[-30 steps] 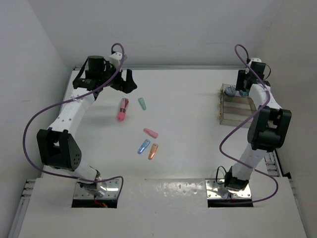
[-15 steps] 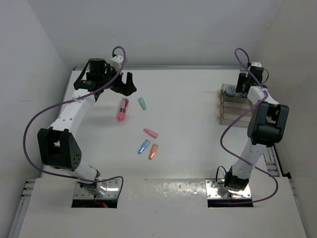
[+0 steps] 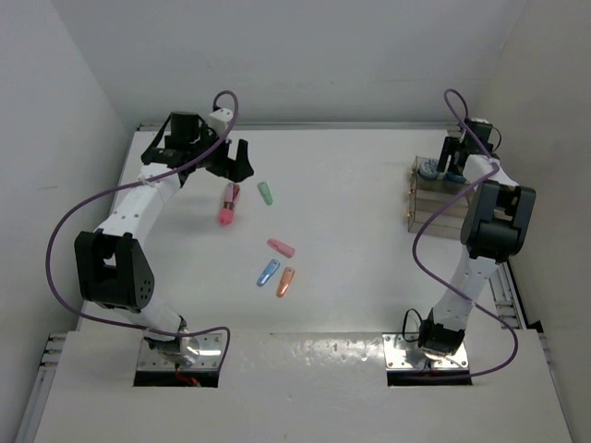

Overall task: Sort the stationery into containers
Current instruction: Place the stationery in the storage box, then pick up the stationery from the center of the board.

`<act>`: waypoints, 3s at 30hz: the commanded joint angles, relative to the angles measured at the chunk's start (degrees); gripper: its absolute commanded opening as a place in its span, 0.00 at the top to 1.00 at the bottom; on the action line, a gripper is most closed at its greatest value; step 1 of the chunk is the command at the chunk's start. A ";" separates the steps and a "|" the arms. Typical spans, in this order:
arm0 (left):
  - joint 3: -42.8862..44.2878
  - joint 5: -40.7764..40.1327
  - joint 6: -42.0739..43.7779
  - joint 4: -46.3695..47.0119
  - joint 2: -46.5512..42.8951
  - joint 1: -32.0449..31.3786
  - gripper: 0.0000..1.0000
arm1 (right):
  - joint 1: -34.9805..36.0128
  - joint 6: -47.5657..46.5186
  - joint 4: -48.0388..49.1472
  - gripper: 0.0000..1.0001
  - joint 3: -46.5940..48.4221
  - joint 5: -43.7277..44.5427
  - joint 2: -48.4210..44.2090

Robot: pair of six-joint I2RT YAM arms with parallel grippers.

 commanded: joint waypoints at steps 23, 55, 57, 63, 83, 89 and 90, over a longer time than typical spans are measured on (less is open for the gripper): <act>-16.20 -17.83 4.76 3.71 -1.75 4.79 0.10 | 11.38 5.10 -13.72 0.19 -27.66 -28.30 -41.98; -3.90 15.49 8.79 -4.44 16.91 4.34 0.99 | 28.70 -44.38 5.07 0.11 -42.43 -38.67 -57.99; -2.32 21.86 9.68 -9.43 14.46 4.35 1.00 | 30.89 -45.18 10.07 0.11 -42.96 -39.37 -57.37; 0.50 38.49 11.44 -23.94 10.32 1.62 1.00 | 37.21 -50.45 24.49 0.09 -45.68 -42.89 -54.91; -12.42 43.69 6.34 -20.62 -0.94 -6.38 1.00 | 54.54 -83.21 22.42 0.05 -45.25 -50.45 -46.39; -9.78 41.58 7.74 -22.38 1.08 -8.75 1.00 | 57.70 -88.16 18.45 0.06 -43.14 -48.61 -43.05; -9.69 41.23 8.01 -22.47 1.17 -9.01 1.00 | 57.97 -88.25 18.27 0.06 -42.87 -48.08 -42.61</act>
